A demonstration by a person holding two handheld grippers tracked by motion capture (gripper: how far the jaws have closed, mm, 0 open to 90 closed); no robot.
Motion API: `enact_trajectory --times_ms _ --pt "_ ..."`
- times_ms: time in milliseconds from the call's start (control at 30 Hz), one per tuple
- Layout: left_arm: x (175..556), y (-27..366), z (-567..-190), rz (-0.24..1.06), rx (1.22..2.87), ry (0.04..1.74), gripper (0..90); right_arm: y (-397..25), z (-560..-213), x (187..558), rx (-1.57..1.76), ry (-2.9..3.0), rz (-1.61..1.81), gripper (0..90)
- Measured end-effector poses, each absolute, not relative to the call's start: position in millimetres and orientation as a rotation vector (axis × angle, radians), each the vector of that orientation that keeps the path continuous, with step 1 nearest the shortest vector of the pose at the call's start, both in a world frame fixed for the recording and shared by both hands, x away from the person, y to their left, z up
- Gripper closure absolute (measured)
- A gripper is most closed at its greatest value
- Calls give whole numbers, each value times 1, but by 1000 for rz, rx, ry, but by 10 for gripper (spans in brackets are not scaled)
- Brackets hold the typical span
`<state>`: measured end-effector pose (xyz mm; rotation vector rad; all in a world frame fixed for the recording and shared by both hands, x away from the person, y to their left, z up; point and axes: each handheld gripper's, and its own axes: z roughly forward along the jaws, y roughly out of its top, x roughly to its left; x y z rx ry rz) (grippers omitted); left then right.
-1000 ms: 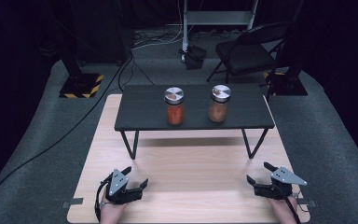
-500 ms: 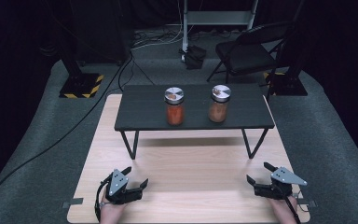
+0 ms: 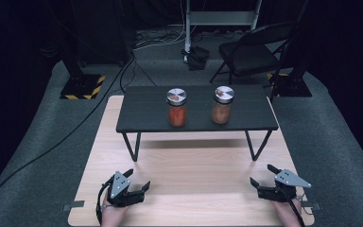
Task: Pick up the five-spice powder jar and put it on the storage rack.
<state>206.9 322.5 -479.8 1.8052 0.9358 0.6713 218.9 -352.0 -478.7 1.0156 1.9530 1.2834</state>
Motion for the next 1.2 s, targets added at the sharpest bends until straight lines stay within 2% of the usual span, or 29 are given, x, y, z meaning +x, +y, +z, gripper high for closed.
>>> enact_trajectory --times_ms 1200 --pt "209 324 -481 666 1792 939 179 -352 -478 220 1031 1950 1282 98"
